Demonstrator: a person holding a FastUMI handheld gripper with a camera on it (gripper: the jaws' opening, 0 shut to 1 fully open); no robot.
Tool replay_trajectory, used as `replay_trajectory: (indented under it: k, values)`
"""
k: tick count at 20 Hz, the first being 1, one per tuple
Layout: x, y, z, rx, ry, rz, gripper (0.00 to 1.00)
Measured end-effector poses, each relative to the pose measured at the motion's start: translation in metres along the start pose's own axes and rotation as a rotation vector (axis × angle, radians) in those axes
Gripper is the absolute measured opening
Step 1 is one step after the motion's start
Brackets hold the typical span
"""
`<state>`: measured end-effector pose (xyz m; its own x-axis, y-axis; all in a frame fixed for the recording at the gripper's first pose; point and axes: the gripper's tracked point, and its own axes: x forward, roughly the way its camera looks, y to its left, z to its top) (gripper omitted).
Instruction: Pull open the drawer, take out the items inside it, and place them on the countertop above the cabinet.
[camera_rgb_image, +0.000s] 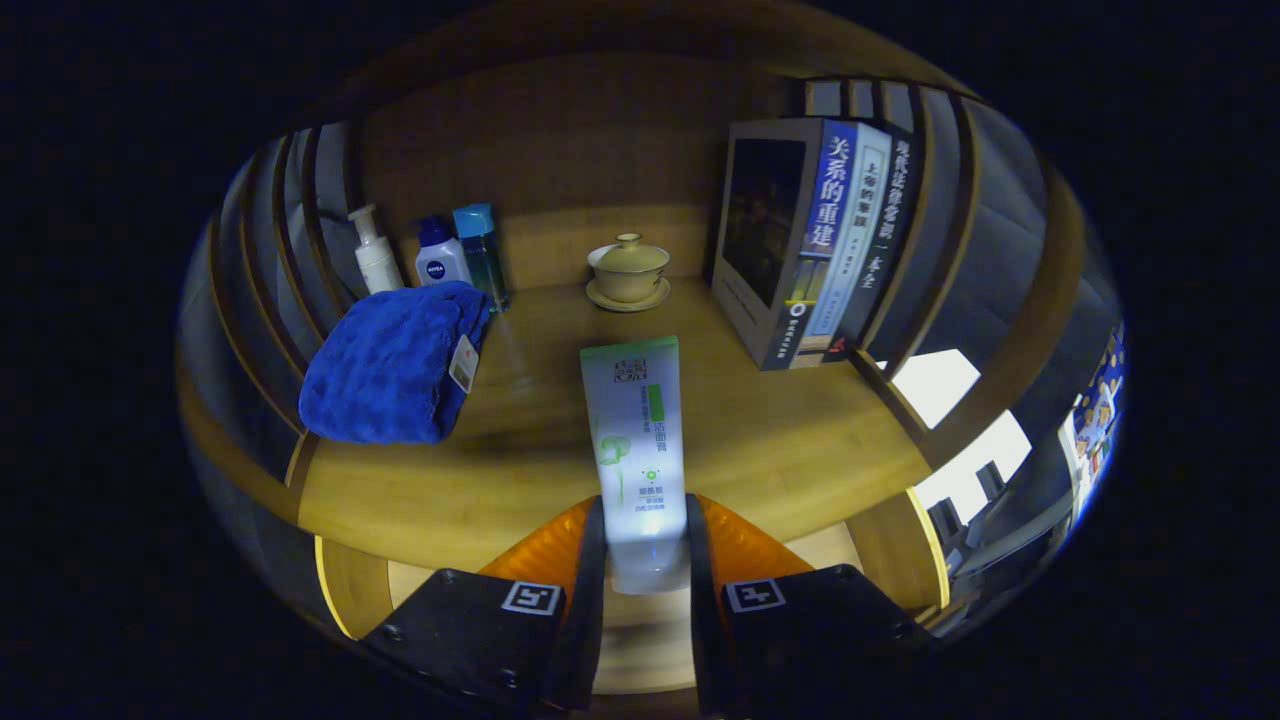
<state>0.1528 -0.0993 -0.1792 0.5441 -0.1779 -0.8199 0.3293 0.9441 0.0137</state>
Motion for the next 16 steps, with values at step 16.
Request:
replay_trajectory:
  k: [16]
  values:
    - [0.034,-0.012,0.012,-0.032,-0.040,0.046,0.79]
